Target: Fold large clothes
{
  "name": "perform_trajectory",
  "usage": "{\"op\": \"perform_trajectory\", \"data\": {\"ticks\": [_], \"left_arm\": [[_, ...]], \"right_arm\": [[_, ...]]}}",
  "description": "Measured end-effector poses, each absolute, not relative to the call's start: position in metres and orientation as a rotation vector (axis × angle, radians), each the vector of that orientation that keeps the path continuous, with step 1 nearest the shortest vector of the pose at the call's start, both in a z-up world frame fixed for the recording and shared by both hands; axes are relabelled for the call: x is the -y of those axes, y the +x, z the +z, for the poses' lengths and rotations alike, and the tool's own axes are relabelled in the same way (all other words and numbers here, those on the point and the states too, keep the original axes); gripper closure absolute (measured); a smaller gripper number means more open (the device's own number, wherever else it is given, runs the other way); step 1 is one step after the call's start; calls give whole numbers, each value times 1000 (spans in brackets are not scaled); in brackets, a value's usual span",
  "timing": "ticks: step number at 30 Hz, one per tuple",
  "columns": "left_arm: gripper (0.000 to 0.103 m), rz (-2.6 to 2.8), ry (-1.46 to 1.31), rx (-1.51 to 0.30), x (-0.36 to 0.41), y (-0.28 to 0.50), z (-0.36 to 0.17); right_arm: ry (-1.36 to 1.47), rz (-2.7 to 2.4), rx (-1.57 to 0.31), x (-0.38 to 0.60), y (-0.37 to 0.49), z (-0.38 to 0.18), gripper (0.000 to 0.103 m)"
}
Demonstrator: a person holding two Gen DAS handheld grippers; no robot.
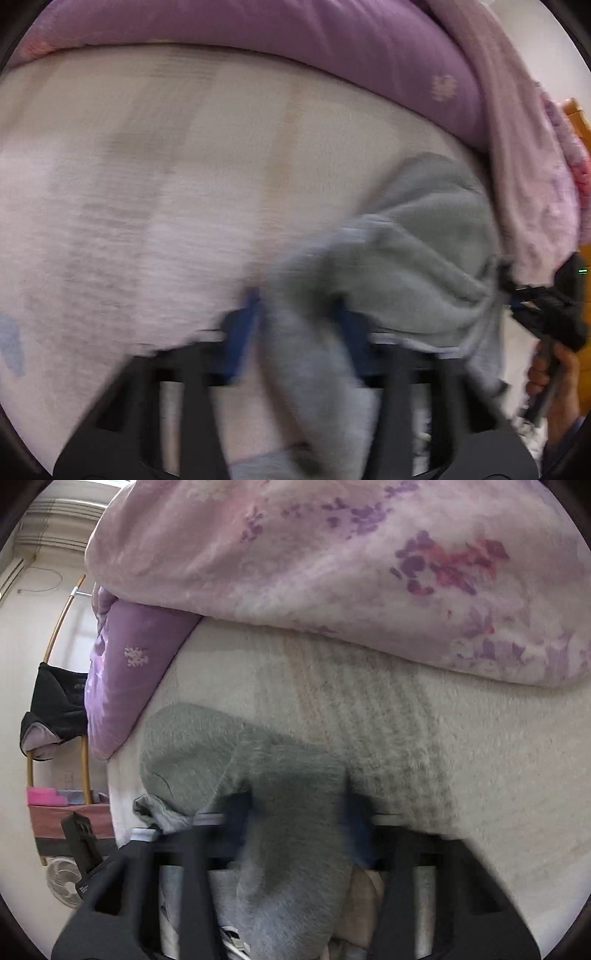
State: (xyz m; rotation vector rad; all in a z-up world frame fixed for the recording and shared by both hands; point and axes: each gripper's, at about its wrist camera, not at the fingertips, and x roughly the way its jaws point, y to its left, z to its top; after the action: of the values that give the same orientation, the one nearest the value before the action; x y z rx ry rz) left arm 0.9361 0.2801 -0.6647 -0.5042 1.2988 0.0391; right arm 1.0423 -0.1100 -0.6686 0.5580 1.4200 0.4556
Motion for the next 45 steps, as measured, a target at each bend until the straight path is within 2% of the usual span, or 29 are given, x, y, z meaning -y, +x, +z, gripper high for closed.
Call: {"op": "perform_trajectory", "data": {"ticks": [3,7,11,13,16,19,20,22,24,25,26,30,32,34,35,37,41,42,43,44,45], "left_arm": [[94,61,-452,-1252,-270,934,-646],[96,32,-476,-1110,-272,900,-602],[96,-25,-438,-994,-270,834,-556],[96,-53,-435,-982,-266,793,-547],[95,-90,-440,-1054,-262,732,-559],[90,-78,-462,-1198,-246,684,-594],[90,-53,-463,-1242,-242,668,-605],[83,-19,-516,-1334,-237,644,-628],[61,6,-567,-1342,-238,631,-630],[52,33,-590,-1314,-241,624,-626],[39,59,-599,-1294,-245,617,-623],[38,113,-658,-1224,-256,619,-603],[32,142,-707,-1188,-263,622,-596],[31,162,-732,-1173,-265,621,-590],[31,161,-736,-1173,-260,620,-587],[30,168,-736,-1179,-256,618,-587],[30,189,-762,-1206,-265,602,-592],[30,196,-770,-1206,-265,600,-592],[30,207,-779,-1205,-266,597,-592],[30,210,-784,-1200,-266,595,-591],[30,212,-787,-1195,-267,593,-589]], "right_arm": [[501,483,-1344,113,1030,-644,90],[475,565,-1190,121,998,-591,91],[399,651,-1059,145,924,-528,91],[388,681,-1060,157,888,-517,91],[341,665,-1154,179,816,-521,90],[342,615,-1314,177,773,-556,84],[313,571,-1383,181,757,-574,81],[274,522,-1461,185,742,-593,73],[280,505,-1480,192,736,-594,71],[276,508,-1469,193,736,-588,67],[249,494,-1437,194,738,-577,57],[150,543,-1302,171,758,-533,49],[57,602,-1229,146,770,-514,47],[18,665,-1204,112,790,-509,42],[3,704,-1207,91,800,-514,36],[-7,751,-1201,61,814,-529,36],[36,756,-1344,9,856,-584,36],[62,743,-1371,4,861,-592,39],[118,748,-1399,2,865,-600,48],[140,764,-1421,2,865,-601,75],[127,764,-1413,4,861,-597,92]]}}
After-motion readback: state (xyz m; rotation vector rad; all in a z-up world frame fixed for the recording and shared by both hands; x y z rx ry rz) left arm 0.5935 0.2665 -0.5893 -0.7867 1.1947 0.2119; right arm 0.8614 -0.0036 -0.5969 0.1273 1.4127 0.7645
